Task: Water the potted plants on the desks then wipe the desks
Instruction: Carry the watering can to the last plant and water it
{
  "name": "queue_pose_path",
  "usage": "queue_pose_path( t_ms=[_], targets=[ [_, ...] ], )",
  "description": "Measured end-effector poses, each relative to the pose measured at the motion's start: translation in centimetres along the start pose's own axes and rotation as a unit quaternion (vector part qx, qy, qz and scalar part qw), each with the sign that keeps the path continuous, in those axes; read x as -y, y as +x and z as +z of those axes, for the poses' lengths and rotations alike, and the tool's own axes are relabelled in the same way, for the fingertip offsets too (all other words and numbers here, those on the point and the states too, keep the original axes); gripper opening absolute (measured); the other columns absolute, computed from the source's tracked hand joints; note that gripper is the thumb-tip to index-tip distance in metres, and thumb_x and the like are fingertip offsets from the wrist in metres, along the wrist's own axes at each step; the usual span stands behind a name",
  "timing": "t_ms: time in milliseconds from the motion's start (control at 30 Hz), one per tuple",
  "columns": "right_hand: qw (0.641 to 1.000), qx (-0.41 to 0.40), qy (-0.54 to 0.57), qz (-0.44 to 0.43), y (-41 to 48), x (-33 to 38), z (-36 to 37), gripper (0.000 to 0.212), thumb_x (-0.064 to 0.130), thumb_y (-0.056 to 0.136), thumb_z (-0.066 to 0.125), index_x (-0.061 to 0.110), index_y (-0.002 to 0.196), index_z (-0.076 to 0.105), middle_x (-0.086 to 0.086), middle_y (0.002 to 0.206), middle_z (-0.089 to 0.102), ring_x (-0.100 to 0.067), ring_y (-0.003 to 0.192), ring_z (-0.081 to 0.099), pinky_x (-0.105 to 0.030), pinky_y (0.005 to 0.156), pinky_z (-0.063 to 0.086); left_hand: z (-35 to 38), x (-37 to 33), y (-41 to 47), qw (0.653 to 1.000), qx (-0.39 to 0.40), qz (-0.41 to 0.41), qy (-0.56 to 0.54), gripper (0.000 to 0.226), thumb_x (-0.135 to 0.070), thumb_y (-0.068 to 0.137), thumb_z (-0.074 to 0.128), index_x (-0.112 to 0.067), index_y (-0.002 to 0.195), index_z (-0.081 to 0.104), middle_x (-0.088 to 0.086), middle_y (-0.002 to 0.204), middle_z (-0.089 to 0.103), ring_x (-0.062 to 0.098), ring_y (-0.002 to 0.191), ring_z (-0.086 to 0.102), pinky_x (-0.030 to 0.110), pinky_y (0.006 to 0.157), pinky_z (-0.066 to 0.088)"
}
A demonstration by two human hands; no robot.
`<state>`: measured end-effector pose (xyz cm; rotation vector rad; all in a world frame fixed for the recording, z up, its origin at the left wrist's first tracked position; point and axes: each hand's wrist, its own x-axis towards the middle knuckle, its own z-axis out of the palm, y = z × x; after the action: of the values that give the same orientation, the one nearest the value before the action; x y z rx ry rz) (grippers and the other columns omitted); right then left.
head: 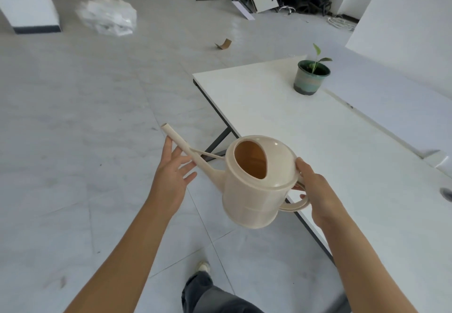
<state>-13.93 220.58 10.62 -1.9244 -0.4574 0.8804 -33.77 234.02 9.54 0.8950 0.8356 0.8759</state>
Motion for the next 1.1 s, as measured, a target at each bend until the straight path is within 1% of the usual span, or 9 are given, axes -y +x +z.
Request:
queue_pose_path(
  t_ms=[100, 267, 400, 467, 600, 700, 800, 967, 1100],
  targets=[
    [1.0, 0.002, 0.015, -0.007, 3.7, 2.1, 1.8, 0.049, 0.043, 0.093, 0.036, 0.005, 0.097, 0.066, -0.008, 0.11, 0.064, -0.021, 0.107, 0.056, -0.03, 0.086, 0.029, 0.0, -1.4, 4.5, 1.0, 0.001, 0.008, -0.005, 0.059, -0.009, 0.095, 0.038, -0.039, 0.144, 0.019, -0.006, 0.137, 0.042, 0.023, 0.109, 0.054, 0.042, 0.099, 0.036],
    [0.999, -0.018, 0.042, -0.004, 9.4, 6.4, 5.4, 0.044, 0.042, 0.094, 0.036, 0.007, 0.092, 0.063, -0.007, 0.103, 0.061, -0.021, 0.101, 0.053, -0.031, 0.087, 0.031, -0.5, -4.2, 11.7, 1.0, 0.003, 0.013, -0.014, 0.063, -0.004, 0.094, 0.037, -0.038, 0.144, 0.019, -0.006, 0.136, 0.044, 0.017, 0.105, 0.057, 0.04, 0.099, 0.037],
    [0.999, -0.018, 0.044, 0.003, 13.3, 8.9, 7.7, 0.055, 0.045, 0.093, 0.034, 0.001, 0.108, 0.063, -0.011, 0.114, 0.063, -0.022, 0.11, 0.053, -0.032, 0.087, 0.026, -0.6, -5.7, 17.3, 1.0, -0.006, 0.007, -0.029, 0.063, -0.003, 0.094, 0.038, -0.038, 0.143, 0.021, -0.007, 0.103, 0.057, 0.018, 0.102, 0.057, 0.039, 0.101, 0.037],
    [0.999, -0.026, 0.045, 0.005, 15.1, 10.0, 8.7, 0.057, 0.046, 0.094, 0.032, 0.0, 0.11, 0.063, -0.011, 0.115, 0.063, -0.021, 0.108, 0.053, -0.031, 0.086, 0.025, -0.7, -6.4, 20.1, 1.0, 0.007, 0.005, -0.03, 0.065, -0.001, 0.093, 0.037, -0.038, 0.144, 0.02, -0.005, 0.102, 0.058, 0.02, 0.106, 0.056, 0.037, 0.102, 0.037],
    [0.996, -0.065, 0.06, 0.009, 18.4, 12.1, 10.7, 0.055, 0.046, 0.094, 0.031, 0.003, 0.105, 0.064, -0.007, 0.11, 0.062, -0.019, 0.103, 0.051, -0.032, 0.089, 0.025, -1.2, -7.5, 26.1, 0.998, 0.056, -0.005, -0.018, 0.065, -0.001, 0.094, 0.037, -0.038, 0.144, 0.019, -0.001, 0.117, 0.055, 0.018, 0.106, 0.057, 0.034, 0.101, 0.037],
    [0.99, -0.117, 0.082, 0.02, 20.5, 13.3, 12.2, 0.052, 0.046, 0.094, 0.031, 0.006, 0.1, 0.063, -0.008, 0.109, 0.062, -0.02, 0.102, 0.051, -0.033, 0.091, 0.025, -1.0, -8.4, 30.8, 0.994, 0.103, -0.021, -0.019, 0.061, -0.006, 0.094, 0.04, -0.042, 0.141, 0.024, -0.005, 0.107, 0.061, 0.017, 0.104, 0.058, 0.034, 0.1, 0.037],
    [0.978, -0.176, 0.102, 0.038, 21.8, 14.8, 13.8, 0.048, 0.044, 0.095, 0.029, 0.013, 0.081, 0.064, 0.0, 0.09, 0.063, -0.019, 0.097, 0.052, -0.032, 0.09, 0.024, -0.4, -9.7, 35.0, 0.985, 0.165, -0.04, -0.021, 0.056, -0.01, 0.094, 0.042, -0.048, 0.133, 0.028, -0.016, 0.094, 0.071, 0.011, 0.104, 0.059, 0.034, 0.1, 0.037],
    [0.953, -0.258, 0.143, 0.067, 23.1, 16.7, 15.9, 0.049, 0.042, 0.096, 0.029, 0.015, 0.074, 0.064, 0.002, 0.085, 0.064, -0.018, 0.092, 0.055, -0.031, 0.088, 0.025, 1.4, -10.0, 41.1, 0.966, 0.236, -0.098, -0.045, 0.061, -0.004, 0.094, 0.036, -0.03, 0.145, 0.018, -0.003, 0.128, 0.056, 0.018, 0.123, 0.051, 0.041, 0.111, 0.03],
    [0.933, -0.307, 0.162, 0.097, 23.8, 16.6, 16.4, 0.05, 0.047, 0.094, 0.029, 0.014, 0.079, 0.064, -0.008, 0.102, 0.066, -0.021, 0.1, 0.058, -0.033, 0.089, 0.029, 3.5, -8.3, 44.0, 0.944, 0.302, -0.134, -0.012, 0.05, -0.005, 0.093, 0.032, -0.026, 0.137, 0.039, -0.008, 0.141, 0.047, 0.013, 0.131, 0.042, 0.038, 0.11, 0.027]
  ],
)
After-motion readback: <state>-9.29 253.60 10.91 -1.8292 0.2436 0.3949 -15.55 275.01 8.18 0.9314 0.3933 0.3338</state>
